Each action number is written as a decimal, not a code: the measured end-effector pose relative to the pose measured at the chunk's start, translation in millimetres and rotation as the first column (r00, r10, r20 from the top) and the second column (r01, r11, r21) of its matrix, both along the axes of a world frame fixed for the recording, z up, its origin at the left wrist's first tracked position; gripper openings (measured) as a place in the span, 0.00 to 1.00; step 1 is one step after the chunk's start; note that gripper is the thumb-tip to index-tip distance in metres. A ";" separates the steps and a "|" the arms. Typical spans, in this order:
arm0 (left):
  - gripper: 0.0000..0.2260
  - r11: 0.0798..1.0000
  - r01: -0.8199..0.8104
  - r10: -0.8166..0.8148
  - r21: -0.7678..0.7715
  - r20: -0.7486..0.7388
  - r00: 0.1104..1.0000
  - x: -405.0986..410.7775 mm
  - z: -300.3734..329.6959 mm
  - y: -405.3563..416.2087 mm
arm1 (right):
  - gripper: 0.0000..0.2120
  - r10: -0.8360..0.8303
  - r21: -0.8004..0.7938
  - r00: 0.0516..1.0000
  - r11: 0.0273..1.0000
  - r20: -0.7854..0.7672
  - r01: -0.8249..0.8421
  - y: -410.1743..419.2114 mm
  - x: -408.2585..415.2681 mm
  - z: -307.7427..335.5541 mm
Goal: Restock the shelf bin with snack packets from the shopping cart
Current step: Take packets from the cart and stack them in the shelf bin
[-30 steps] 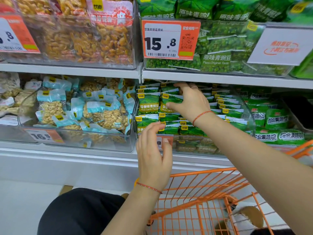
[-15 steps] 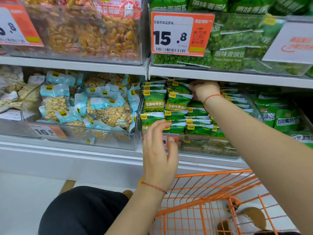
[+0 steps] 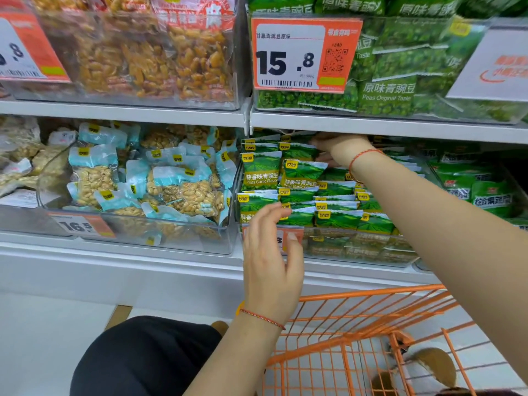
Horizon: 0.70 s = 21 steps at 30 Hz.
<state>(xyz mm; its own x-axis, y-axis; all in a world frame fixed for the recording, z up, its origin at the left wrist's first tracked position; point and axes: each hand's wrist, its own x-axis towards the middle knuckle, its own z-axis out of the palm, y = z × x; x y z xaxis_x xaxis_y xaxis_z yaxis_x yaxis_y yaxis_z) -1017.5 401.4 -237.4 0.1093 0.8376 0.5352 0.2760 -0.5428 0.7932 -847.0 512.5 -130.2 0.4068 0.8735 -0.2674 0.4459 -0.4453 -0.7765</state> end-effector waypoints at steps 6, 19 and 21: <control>0.14 1.000 0.002 -0.002 0.001 -0.009 1.000 1.6 -0.6 1.2 | 0.19 0.042 -0.015 0.998 0.999 0.048 -0.042 -1.7 -2.1 2.2; 0.14 1.000 0.021 -0.021 -0.017 -0.010 1.000 1.4 -0.1 0.7 | 0.19 0.030 0.032 0.984 0.999 0.178 -0.037 1.2 13.6 -7.8; 0.14 1.000 0.022 -0.022 -0.020 -0.016 1.000 1.6 0.3 0.5 | 0.21 0.034 0.003 0.964 0.999 0.265 -0.036 -0.6 12.5 -7.9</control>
